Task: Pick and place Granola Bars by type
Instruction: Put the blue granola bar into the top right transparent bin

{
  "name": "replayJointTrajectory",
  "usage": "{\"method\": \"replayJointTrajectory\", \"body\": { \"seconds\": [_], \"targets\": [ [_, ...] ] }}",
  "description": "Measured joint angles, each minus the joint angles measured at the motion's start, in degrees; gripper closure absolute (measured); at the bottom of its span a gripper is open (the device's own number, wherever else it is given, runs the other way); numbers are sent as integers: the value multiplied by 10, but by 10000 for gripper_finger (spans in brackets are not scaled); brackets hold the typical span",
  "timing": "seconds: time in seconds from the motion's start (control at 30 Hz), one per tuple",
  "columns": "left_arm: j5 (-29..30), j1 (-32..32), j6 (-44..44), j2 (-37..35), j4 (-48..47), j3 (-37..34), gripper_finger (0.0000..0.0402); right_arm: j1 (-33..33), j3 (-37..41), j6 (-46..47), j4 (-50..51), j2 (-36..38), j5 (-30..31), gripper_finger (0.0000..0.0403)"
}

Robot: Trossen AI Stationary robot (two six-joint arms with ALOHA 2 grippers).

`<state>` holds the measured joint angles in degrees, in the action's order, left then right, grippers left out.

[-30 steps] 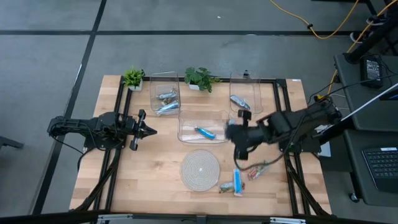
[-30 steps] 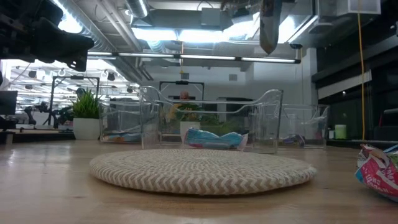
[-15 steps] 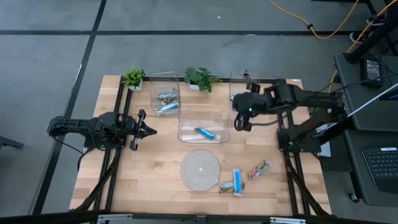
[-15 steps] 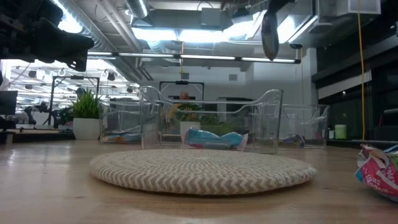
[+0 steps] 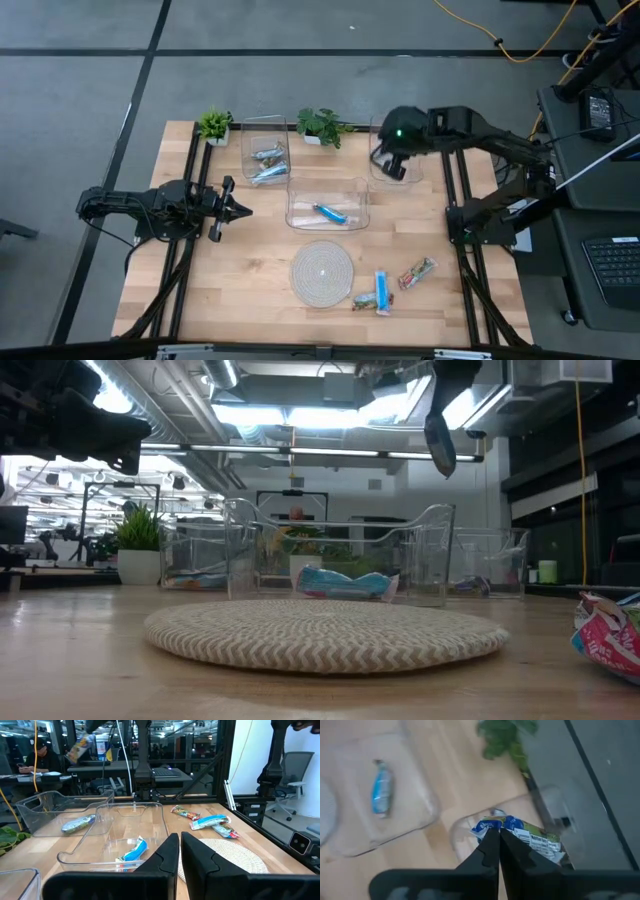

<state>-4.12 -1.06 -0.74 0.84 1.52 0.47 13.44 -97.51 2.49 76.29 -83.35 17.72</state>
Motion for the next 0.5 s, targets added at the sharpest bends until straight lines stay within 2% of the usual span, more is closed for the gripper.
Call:
{"method": "replayJointTrajectory", "body": {
  "seconds": [0.23,0.5],
  "targets": [
    [0,0,0,0,0,0,389,84,35,-18,-5,0,-33,393],
    [0,0,0,0,0,0,388,156,136,-60,-96,0,-93,393]
  ]
}}
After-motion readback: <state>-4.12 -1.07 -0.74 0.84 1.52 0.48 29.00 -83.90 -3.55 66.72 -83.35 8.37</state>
